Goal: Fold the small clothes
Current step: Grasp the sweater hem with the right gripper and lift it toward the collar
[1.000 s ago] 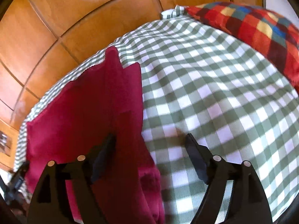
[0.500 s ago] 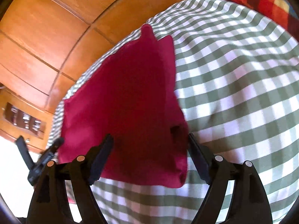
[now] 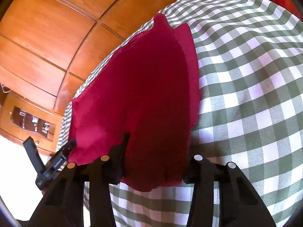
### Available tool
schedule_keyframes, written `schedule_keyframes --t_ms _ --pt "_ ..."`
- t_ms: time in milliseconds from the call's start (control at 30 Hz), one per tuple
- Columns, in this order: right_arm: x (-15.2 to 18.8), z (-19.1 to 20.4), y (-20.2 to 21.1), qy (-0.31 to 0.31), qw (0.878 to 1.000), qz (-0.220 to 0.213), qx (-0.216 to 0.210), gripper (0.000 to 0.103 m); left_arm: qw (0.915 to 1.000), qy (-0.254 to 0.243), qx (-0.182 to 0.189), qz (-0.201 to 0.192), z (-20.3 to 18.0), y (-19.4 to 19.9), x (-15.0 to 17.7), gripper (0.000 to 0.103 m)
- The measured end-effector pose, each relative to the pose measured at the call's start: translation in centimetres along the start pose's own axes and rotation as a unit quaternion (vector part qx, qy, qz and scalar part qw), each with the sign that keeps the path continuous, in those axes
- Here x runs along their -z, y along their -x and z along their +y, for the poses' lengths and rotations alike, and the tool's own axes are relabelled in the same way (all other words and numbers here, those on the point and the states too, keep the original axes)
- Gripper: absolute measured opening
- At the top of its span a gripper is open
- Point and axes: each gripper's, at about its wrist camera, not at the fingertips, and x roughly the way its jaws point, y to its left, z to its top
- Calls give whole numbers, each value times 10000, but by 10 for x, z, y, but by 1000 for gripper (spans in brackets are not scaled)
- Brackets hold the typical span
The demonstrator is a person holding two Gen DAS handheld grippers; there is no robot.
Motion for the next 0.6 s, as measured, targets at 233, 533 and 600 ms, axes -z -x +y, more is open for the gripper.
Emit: schedule_keyframes --t_ms 233,533,600 --pt "-1 -4 -4 -36 9998 54 -174 49 10000 -29 -24 -2 -2 -3 -1 56" --pt "0 12 -3 100 9998 -53 137 36 10000 17 23 -5 0 -3 -1 56" --pt "0 17 -2 189 9996 -87 212 33 10000 36 28 -13 0 -2 -1 56"
